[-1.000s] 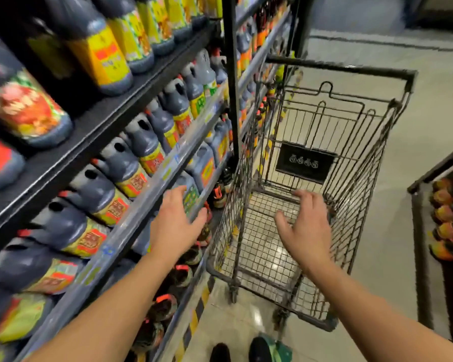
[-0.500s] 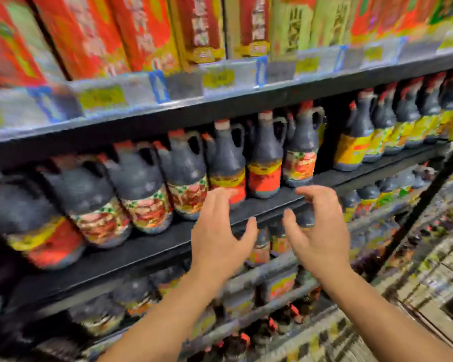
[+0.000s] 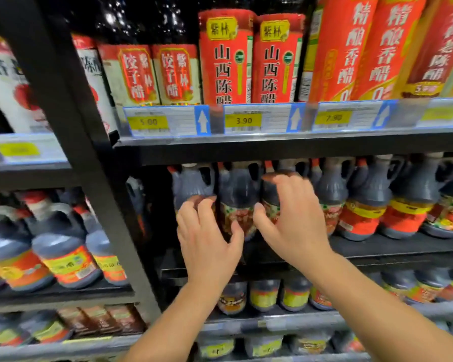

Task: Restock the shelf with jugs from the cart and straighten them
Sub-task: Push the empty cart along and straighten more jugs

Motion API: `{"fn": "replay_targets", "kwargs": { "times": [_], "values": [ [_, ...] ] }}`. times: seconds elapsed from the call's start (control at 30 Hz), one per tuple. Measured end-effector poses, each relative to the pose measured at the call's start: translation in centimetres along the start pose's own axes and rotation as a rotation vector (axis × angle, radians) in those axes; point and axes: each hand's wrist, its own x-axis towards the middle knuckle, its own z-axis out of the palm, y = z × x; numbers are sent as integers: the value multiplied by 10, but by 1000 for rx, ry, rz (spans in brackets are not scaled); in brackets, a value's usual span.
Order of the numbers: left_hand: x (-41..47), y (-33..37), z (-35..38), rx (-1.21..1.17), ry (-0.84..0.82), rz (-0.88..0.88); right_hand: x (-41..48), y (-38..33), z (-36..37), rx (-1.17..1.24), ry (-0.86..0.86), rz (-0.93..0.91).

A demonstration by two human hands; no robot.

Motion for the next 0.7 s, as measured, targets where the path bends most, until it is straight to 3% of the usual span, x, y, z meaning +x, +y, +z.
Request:
{"fn": "replay_targets", "kwargs": {
  "times": [0.1,0.2,0.4,0.7],
  "values": [
    [4,-21,-4,43,38,-97,15,-23,13,-83,-24,-23],
    [8,-34,-3,8,46,-207,28,-35,21,-153,-118,66],
    [17,-49,7,-79,-81,-426,54,-32,33,-199,-200,131],
    [20,-56,9,-135,-147,-508,80,-24,47,-368,-328,161]
  ]
}}
